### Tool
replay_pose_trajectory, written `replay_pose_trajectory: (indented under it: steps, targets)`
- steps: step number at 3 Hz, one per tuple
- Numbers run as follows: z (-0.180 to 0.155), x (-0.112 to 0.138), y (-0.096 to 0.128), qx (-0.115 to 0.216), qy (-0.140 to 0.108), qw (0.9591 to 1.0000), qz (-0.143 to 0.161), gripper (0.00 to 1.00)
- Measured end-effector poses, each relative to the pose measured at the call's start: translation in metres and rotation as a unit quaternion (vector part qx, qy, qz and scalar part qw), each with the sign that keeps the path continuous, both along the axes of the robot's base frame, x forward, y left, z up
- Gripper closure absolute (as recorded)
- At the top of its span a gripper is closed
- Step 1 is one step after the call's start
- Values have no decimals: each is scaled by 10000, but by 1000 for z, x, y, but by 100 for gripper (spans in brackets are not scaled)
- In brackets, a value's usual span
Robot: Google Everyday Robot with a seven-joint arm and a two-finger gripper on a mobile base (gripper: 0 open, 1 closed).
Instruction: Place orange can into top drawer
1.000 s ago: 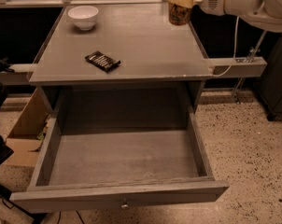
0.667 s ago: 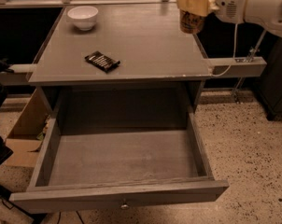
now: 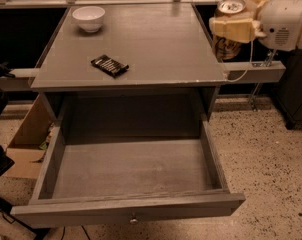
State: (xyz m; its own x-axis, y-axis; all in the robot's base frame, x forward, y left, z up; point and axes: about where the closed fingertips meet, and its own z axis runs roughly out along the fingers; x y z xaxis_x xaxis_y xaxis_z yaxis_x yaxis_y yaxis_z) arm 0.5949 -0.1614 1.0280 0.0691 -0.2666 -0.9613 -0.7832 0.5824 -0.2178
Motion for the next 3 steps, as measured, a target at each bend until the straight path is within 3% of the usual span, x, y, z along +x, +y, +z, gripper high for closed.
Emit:
replay_pose_trajectory:
  steps: [1,2,3]
  targets:
    - [-33,-6,19,183,176,9996,124,100]
    - [-78,-42,50,439,229,9987,125,100]
    - [-153,-63,84,272,570,9972,406,100]
